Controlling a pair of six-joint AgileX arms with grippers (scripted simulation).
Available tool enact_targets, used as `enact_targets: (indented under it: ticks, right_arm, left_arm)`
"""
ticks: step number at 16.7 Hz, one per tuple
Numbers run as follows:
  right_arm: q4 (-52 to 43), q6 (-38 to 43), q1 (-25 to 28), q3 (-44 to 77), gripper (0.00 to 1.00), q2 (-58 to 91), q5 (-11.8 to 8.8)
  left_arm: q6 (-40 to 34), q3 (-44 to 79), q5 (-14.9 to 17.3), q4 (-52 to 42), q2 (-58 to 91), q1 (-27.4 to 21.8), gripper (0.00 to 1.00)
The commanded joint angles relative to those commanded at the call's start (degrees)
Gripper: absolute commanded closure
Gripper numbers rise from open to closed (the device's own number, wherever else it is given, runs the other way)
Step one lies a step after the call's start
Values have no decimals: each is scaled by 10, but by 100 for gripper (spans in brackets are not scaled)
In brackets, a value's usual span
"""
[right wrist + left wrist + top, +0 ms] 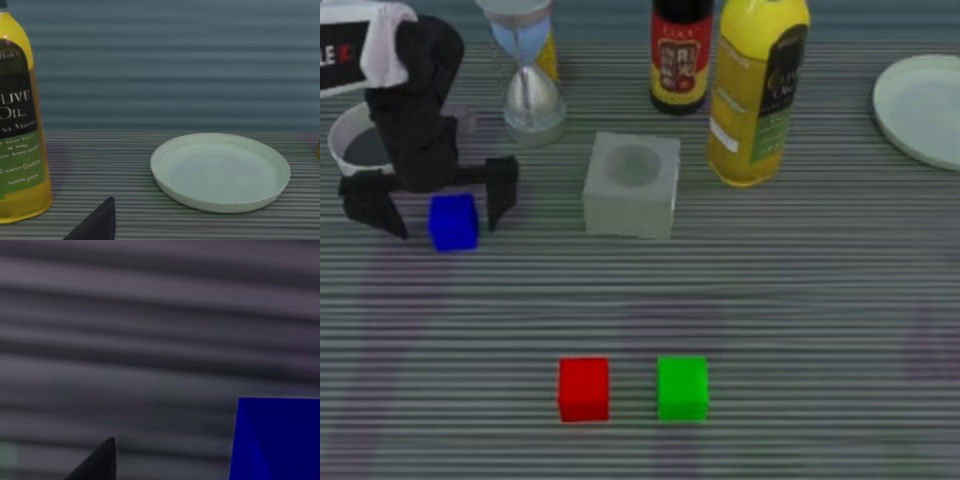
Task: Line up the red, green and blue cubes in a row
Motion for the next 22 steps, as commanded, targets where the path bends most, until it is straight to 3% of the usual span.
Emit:
enact_targets:
  ticks: [1, 14, 22]
  right_arm:
    - [0, 0, 0, 0, 0, 0, 0]
    - [0, 0, 0, 0, 0, 0, 0]
    - [0, 0, 0, 0, 0, 0, 0]
  left_arm:
    - [0, 0, 0, 0, 0, 0, 0]
    - [0, 0, 0, 0, 0, 0, 98]
    - [0, 0, 0, 0, 0, 0, 100]
